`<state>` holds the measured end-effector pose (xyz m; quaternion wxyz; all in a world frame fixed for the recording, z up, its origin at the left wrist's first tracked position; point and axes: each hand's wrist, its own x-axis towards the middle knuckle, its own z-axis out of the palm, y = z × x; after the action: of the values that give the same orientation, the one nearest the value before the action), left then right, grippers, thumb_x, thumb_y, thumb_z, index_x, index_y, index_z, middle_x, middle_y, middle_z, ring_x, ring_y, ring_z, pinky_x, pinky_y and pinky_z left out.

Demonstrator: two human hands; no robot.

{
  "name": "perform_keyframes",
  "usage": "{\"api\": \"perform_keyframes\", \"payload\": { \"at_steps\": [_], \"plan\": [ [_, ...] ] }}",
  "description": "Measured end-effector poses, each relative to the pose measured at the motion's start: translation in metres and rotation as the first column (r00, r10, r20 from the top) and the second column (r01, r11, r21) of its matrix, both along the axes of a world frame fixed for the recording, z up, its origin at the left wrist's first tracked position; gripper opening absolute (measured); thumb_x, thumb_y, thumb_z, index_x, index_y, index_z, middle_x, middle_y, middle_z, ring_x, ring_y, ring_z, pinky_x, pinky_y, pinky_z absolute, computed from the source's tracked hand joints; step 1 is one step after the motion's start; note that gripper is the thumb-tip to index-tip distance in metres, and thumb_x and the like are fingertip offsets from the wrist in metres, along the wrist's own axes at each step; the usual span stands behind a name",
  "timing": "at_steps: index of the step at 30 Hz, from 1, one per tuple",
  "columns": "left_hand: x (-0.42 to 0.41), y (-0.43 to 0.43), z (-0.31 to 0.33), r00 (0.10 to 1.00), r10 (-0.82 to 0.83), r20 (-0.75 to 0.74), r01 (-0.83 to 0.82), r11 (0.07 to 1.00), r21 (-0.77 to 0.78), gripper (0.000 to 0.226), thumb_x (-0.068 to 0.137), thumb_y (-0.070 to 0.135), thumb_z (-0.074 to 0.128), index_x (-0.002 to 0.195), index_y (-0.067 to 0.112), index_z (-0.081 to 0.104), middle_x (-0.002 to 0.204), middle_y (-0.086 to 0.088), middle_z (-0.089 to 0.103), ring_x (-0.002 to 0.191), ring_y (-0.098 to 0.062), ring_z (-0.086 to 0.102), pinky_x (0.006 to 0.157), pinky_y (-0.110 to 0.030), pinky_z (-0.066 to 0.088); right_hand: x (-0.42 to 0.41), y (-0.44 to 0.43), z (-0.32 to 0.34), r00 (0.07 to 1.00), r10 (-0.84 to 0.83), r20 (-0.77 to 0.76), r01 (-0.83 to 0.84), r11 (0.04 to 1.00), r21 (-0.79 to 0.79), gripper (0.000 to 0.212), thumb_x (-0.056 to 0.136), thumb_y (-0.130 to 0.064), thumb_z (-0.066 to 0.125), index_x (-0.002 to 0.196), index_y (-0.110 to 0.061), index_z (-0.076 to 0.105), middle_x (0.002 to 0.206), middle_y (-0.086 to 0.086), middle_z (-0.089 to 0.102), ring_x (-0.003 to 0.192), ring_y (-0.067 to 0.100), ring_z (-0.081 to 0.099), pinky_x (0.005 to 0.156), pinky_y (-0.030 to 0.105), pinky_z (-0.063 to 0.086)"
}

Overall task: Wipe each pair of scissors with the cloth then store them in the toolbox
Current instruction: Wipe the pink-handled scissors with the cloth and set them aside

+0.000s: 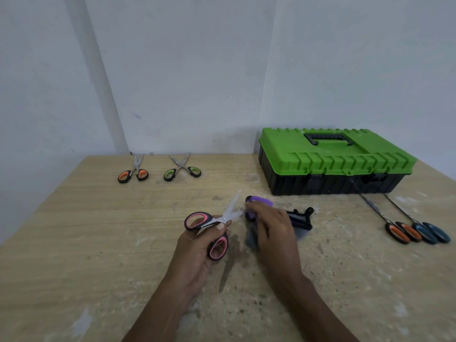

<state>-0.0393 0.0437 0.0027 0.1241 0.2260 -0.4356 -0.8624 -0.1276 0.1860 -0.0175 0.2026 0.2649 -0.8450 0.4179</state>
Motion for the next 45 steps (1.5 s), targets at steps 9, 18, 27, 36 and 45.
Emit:
{"api": "perform_keyframes", "payload": {
  "at_steps": [9, 18, 27, 36, 45],
  "plan": [
    [0.000, 0.001, -0.001, 1.000, -0.005, -0.031, 0.005, 1.000, -0.015, 0.023, 0.089, 0.002, 0.068, 0.110, -0.001, 0.074, 0.110, -0.023, 0.076, 0.086, -0.022, 0.075, 0.069, -0.029, 0.061, 0.003, 0.001, 0.004, 0.994, 0.063, -0.094, -0.056, 0.995, 0.084, 0.041, 0.088, 0.005, 0.056, 0.114, -0.024, 0.069, 0.116, -0.013, 0.067, 0.107, 0.013, 0.053, 0.088, 0.020, 0.042],
    [-0.002, 0.002, -0.003, 0.999, 0.040, 0.003, -0.040, 0.997, -0.066, 0.023, 0.081, 0.010, 0.076, 0.103, 0.007, 0.079, 0.108, -0.022, 0.075, 0.093, -0.027, 0.070, 0.090, -0.046, 0.054, 0.019, 0.010, 0.019, 0.999, 0.049, 0.017, -0.041, 0.951, -0.306, 0.034, 0.101, -0.001, 0.050, 0.123, -0.023, 0.063, 0.120, -0.016, 0.061, 0.115, 0.008, 0.055, 0.097, 0.021, 0.043],
    [-0.001, 0.000, -0.003, 0.999, 0.053, 0.003, -0.052, 0.997, -0.065, 0.012, 0.087, 0.000, 0.071, 0.097, 0.007, 0.073, 0.093, -0.017, 0.069, 0.089, -0.029, 0.063, 0.083, -0.041, 0.050, -0.008, 0.009, 0.007, 0.992, -0.032, 0.122, 0.047, 0.992, -0.115, 0.041, 0.094, 0.002, 0.054, 0.123, -0.022, 0.070, 0.119, -0.010, 0.067, 0.111, 0.009, 0.055, 0.097, 0.023, 0.043],
    [-0.003, 0.001, -0.005, 0.998, 0.064, 0.003, -0.064, 0.993, -0.099, 0.015, 0.087, 0.007, 0.074, 0.102, 0.004, 0.074, 0.094, -0.018, 0.075, 0.086, -0.027, 0.070, 0.084, -0.044, 0.054, 0.017, 0.002, 0.012, 0.993, 0.106, -0.051, -0.112, 0.983, -0.145, 0.037, 0.097, 0.000, 0.055, 0.125, -0.022, 0.066, 0.120, -0.014, 0.064, 0.116, 0.004, 0.054, 0.097, 0.021, 0.043],
    [-0.003, 0.006, -0.005, 0.990, 0.140, 0.002, -0.137, 0.970, -0.203, 0.022, 0.094, 0.023, 0.069, 0.103, 0.004, 0.077, 0.092, -0.013, 0.079, 0.084, -0.023, 0.074, 0.087, -0.042, 0.057, 0.007, 0.001, 0.008, 0.983, 0.058, 0.174, 0.011, 0.929, -0.370, 0.034, 0.102, -0.008, 0.050, 0.126, -0.026, 0.065, 0.121, -0.019, 0.063, 0.115, 0.003, 0.057, 0.098, 0.034, 0.049]
  ]
}}
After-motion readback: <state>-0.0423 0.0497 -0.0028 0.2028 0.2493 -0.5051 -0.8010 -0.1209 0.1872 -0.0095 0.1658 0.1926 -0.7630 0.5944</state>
